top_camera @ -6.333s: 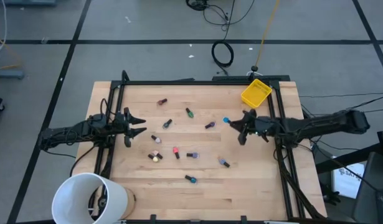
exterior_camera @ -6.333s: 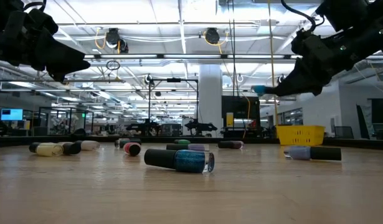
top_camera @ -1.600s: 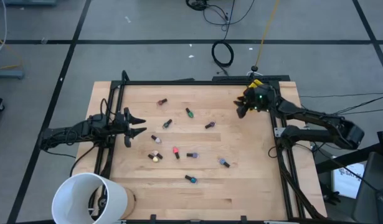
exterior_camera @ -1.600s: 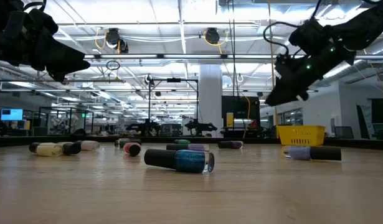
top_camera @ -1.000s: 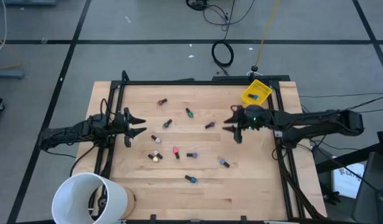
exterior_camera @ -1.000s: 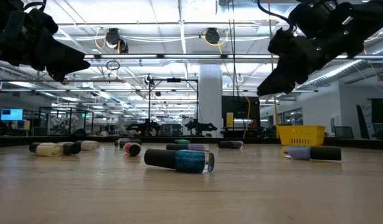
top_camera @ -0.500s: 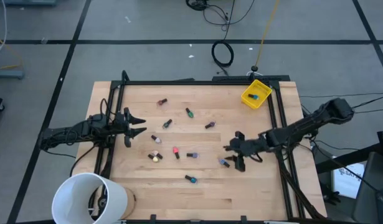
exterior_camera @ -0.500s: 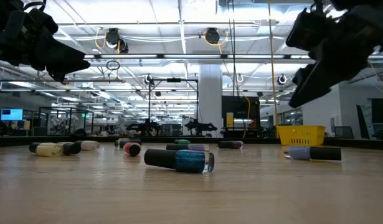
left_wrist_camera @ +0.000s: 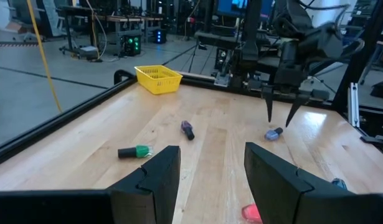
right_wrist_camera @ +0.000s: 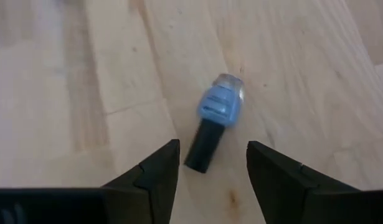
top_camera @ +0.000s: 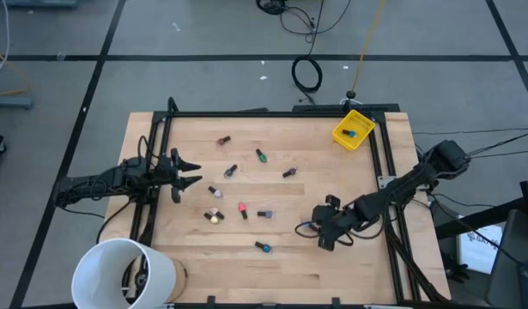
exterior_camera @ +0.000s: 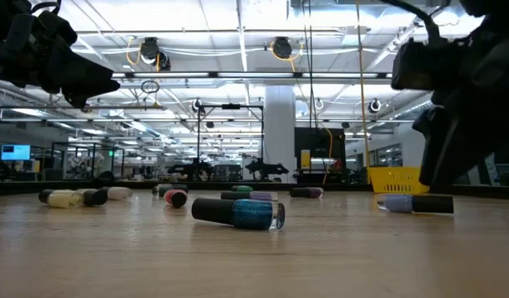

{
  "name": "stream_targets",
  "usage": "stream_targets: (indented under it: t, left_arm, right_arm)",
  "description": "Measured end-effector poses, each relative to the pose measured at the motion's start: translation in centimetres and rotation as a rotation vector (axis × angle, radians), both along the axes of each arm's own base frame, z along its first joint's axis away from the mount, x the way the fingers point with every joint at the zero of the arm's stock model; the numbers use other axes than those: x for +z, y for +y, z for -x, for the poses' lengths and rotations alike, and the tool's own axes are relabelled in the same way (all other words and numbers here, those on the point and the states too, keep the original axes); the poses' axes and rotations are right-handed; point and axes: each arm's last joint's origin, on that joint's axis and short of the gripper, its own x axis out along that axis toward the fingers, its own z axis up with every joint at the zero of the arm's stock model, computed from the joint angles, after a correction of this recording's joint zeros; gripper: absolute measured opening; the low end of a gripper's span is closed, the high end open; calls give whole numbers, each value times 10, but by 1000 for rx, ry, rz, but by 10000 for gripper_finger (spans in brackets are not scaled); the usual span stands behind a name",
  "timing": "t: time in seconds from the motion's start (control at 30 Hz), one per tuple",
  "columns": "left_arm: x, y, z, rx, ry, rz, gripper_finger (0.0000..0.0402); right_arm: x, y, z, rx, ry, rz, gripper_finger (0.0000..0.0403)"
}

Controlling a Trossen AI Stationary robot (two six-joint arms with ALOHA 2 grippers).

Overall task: Pick & Place Nail Polish
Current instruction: Put the right light blue nail polish bottle into the yellow bin

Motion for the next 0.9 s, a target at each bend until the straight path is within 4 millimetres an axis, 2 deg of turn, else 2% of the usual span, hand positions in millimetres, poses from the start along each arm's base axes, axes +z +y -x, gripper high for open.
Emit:
stream_targets:
  t: [0.3, 0.9]
  left_arm:
    - [0, 0, 0, 0, 0, 0, 177]
    - [0, 0, 0, 0, 0, 0, 177]
  right_arm:
    - [-13, 9, -6, -18, -13, -26, 167]
    - [-31, 7, -6, 2, 37, 56, 166]
